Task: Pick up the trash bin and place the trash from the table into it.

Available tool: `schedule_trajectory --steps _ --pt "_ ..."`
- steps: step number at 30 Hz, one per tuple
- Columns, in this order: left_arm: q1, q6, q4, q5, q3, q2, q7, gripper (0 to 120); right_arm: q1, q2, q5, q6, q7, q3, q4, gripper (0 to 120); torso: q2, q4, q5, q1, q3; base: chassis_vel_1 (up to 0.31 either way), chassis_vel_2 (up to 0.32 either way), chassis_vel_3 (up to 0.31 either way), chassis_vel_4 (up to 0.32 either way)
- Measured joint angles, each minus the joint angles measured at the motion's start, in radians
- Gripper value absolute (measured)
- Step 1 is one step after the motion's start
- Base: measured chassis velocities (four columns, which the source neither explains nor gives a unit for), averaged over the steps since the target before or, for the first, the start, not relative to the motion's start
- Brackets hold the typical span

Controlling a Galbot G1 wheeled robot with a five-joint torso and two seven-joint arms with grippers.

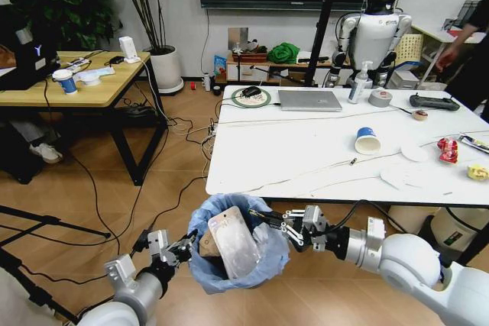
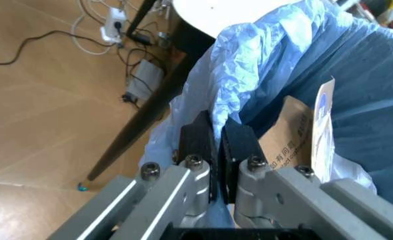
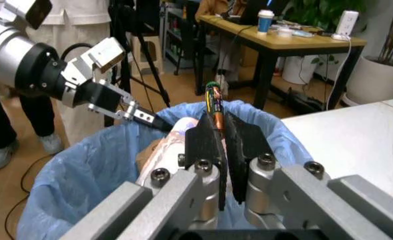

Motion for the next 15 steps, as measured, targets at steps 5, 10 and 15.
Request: schedule_trajectory --steps 5,10,15 --pt "-0.07 -0.001 0.035 -0.033 0.04 0.02 0.0 0 -0.036 -0.029 0.006 0.0 -0.002 0.03 0.013 0 0.0 -0.0002 0.0001 0.0 0.0 0.0 0.0 0.0 0.0" --pt "-0.103 -0.001 0.045 -0.05 0.065 0.028 -0.003 0 -0.02 -0.031 0.006 0.0 0.011 -0.008 0.009 0 0.0 0.0 0.0002 0.0 0.0 0.0 0.0 0.0 0.0" --pt "-0.107 -0.001 0.046 -0.054 0.076 0.035 -0.004 0 0.02 -0.033 0.013 -0.013 0.035 -0.051 0.013 0 0.0 0.0001 0.0001 0.0 0.0 0.0 0.0 0.0 0.0"
